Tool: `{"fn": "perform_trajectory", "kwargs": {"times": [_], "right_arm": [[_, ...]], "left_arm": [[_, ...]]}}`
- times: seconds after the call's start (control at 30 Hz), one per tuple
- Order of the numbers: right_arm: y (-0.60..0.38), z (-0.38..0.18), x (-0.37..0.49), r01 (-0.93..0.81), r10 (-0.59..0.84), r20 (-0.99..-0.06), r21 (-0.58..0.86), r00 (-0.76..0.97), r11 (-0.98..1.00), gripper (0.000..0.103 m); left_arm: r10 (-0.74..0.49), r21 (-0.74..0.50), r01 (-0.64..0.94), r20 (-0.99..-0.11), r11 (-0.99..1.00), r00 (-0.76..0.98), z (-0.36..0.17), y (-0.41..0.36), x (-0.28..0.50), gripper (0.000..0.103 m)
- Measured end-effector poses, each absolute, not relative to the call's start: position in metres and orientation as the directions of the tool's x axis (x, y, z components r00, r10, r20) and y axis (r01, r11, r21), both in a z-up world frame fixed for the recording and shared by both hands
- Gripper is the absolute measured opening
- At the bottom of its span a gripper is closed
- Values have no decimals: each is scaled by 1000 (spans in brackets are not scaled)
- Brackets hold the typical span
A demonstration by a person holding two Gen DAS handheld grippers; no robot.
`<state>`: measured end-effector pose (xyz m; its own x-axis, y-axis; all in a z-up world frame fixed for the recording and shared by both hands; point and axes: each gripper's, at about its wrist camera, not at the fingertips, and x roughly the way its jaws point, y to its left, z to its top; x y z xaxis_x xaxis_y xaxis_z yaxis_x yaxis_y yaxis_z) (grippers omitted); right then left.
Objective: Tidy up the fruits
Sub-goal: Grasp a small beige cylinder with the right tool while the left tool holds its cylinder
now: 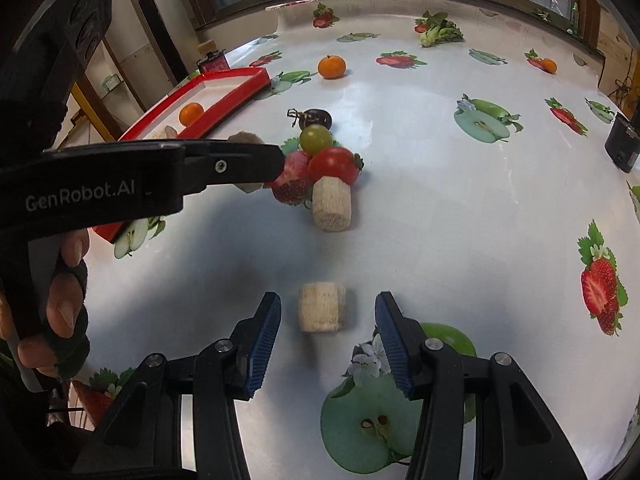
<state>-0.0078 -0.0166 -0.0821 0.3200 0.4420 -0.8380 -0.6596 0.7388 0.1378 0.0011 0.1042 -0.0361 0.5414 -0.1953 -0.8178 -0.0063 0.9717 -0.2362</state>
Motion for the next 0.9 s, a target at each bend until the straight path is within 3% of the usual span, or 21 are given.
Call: {"fn": "perform_trajectory", "kwargs": {"times": [0.03, 0.07, 0.23, 0.7, 0.77, 0.9], "right_arm": [[-18, -82, -8, -662, 445, -840, 144, 312, 736, 28], [-22, -81, -8, -657, 451, -837, 153, 310, 738, 25], [-49, -72, -5, -619, 452, -824, 165, 342, 768, 25], [-83, -65, 8, -560, 456, -810, 198, 368, 805, 25], [-83, -64, 9, -558, 454, -809, 196, 372, 806, 25], [-84, -61, 12, -552, 451, -807, 193, 381, 811, 25]], "left_arm": [[-200, -237, -2, -823, 971, 531, -39, 100, 4, 37], [-206, -241, 3, -827, 971, 523, -42, 96, 5, 37], [-233, -255, 26, -832, 967, 504, -52, 81, 12, 46], [-162, -142, 77, -845, 987, 509, -66, 59, 15, 45], [-163, -139, 85, -844, 987, 511, -65, 61, 10, 34], [-193, -169, 94, -839, 981, 509, -63, 66, 5, 34]]}}
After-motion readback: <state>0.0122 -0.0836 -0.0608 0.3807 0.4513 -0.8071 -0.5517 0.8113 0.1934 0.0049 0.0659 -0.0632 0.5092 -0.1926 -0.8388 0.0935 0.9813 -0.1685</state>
